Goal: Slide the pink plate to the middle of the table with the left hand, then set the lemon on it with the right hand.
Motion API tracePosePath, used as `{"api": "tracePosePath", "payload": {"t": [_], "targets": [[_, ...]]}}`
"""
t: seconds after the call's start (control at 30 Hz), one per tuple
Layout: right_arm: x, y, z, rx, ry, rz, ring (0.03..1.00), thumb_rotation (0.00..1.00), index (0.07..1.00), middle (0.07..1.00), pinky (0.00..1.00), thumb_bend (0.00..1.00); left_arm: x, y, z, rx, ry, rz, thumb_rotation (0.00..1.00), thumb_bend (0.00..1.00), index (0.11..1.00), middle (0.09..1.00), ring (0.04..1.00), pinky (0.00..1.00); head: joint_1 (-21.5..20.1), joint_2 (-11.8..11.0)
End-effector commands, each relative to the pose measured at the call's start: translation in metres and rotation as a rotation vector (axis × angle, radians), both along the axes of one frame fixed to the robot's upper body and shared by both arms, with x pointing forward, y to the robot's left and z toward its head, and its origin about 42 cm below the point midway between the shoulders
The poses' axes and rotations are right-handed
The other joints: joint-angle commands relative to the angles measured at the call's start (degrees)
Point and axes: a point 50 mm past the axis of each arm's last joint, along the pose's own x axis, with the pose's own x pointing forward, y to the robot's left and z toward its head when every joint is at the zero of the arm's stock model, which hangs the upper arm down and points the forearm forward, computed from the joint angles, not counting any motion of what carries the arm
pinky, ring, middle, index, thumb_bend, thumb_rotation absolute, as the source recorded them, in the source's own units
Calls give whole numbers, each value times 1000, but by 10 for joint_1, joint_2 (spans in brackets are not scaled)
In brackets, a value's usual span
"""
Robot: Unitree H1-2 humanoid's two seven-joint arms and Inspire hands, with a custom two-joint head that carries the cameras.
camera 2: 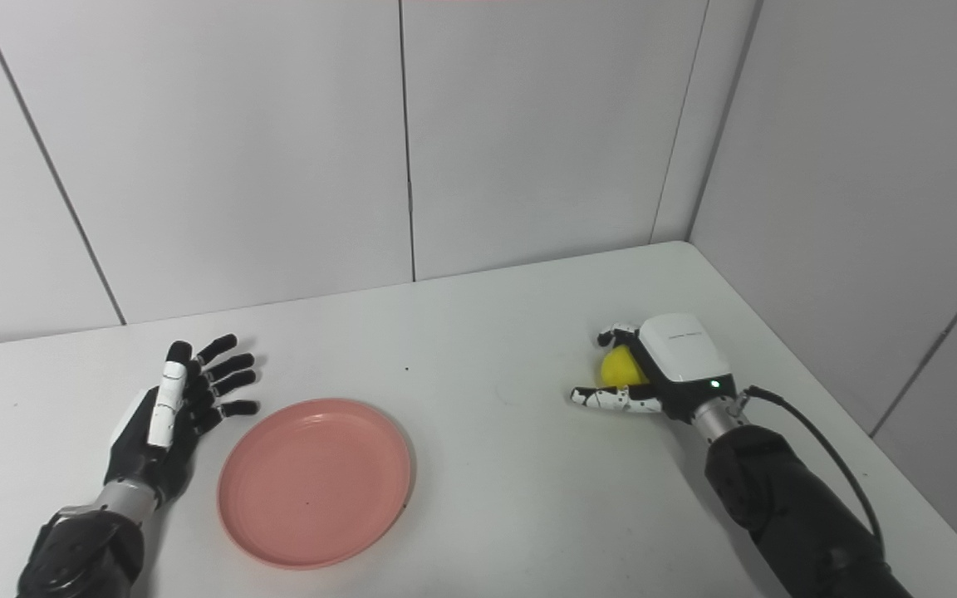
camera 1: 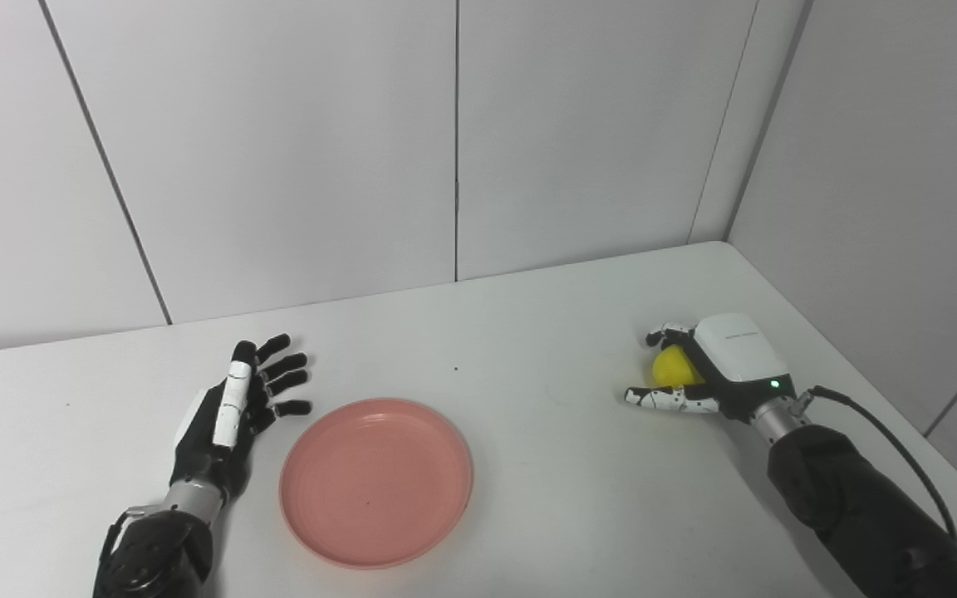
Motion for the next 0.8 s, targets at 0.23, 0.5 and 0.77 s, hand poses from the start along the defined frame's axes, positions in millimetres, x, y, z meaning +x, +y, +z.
{"api": "tracePosePath", "payload": {"t": [0.23, 0.5, 0.77], "targets": [[4, -9, 0, -26, 31, -68, 519, 911, 581, 575, 438, 748, -8, 7, -21, 38, 104, 9, 973, 781, 824, 793, 808, 739, 2, 2], [6, -16, -15, -25, 27, -132, 283, 488, 439, 351, 227, 528, -8, 8, -22, 40, 106, 8, 972, 796, 822, 800, 808, 735, 2, 5], [7, -15, -17, -30, 29, -152, 214, 517, 353, 278, 161, 502, -8, 8, -22, 39, 104, 5, 975, 784, 825, 794, 806, 729, 2, 6]]}}
